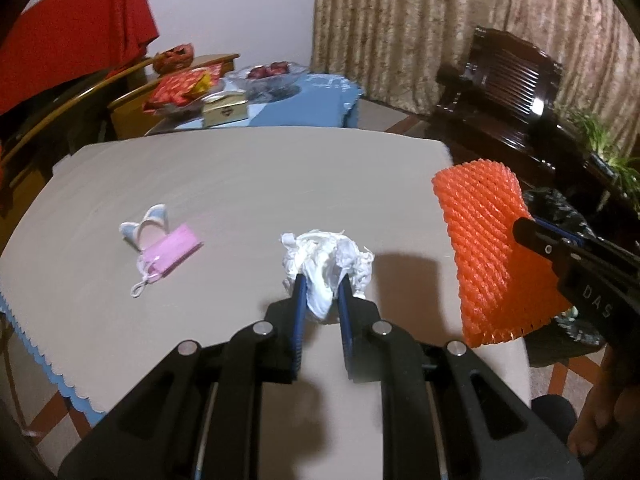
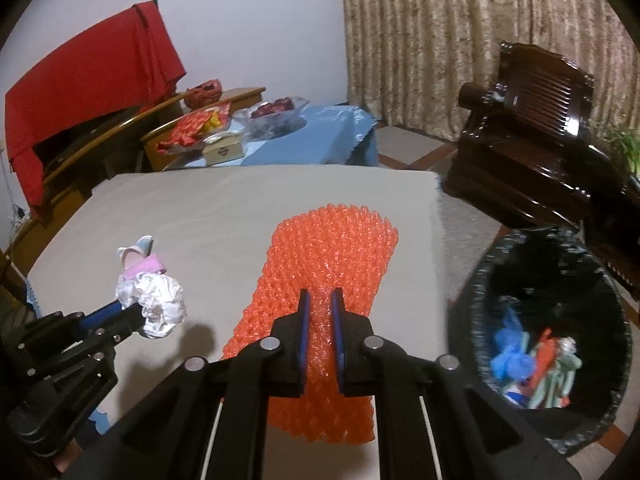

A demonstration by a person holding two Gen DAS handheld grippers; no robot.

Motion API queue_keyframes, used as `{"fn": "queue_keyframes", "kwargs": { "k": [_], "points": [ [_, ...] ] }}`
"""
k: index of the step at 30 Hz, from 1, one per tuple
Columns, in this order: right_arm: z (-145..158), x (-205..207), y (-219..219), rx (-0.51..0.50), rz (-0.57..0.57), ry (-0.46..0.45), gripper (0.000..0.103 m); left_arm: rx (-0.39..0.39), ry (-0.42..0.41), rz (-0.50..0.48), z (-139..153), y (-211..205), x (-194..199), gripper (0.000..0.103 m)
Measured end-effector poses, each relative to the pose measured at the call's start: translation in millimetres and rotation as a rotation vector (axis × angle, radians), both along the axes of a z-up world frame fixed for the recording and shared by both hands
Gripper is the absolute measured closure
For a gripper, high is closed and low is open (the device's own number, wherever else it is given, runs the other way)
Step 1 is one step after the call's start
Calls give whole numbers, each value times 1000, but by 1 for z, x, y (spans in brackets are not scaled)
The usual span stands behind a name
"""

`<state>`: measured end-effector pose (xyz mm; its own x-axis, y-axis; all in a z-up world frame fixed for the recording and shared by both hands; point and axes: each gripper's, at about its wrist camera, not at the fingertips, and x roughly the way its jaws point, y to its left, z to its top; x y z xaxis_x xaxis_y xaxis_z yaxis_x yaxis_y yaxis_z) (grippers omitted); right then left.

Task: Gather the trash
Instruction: 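Carry the mesh and tissue in both tools over the trash bin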

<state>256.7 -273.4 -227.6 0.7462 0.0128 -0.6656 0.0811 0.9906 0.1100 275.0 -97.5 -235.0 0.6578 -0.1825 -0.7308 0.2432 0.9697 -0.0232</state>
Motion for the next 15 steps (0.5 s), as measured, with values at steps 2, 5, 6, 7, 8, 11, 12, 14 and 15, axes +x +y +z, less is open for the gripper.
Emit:
{"fn": "queue_keyframes", "kwargs": {
  "k": [2,5,6,7,8,11,12,14,15],
  "points": [
    [5,-9,-13,-5,-21,-9,93,-4,1,-19,2,-13,-4,88],
    [11,-20,-32,-17,-44,-18,93,-10,2,-49,4,-35,-11,88],
    [13,-25,-39,-21,-52,-20,93,-11,1,-57,5,-41,-12,88],
    [15,-28,-46,-24,-61,-22,93,-14,-3,-69,7,-50,-15,88],
    [16,-32,-50,-27,-67,-24,93,-15,-4,-78,8,-56,-17,88],
    [20,-43,-68,-37,-95,-30,93,-18,-6,-113,10,-82,-22,88],
    [22,-46,-76,-40,-106,-31,93,-18,-6,-121,10,-89,-24,88],
    [22,-52,-88,-45,-122,-30,93,-20,-6,-143,10,-106,-27,88],
    [22,-55,-96,-48,-133,-30,93,-21,-5,-150,10,-112,-28,88]
  ]
}}
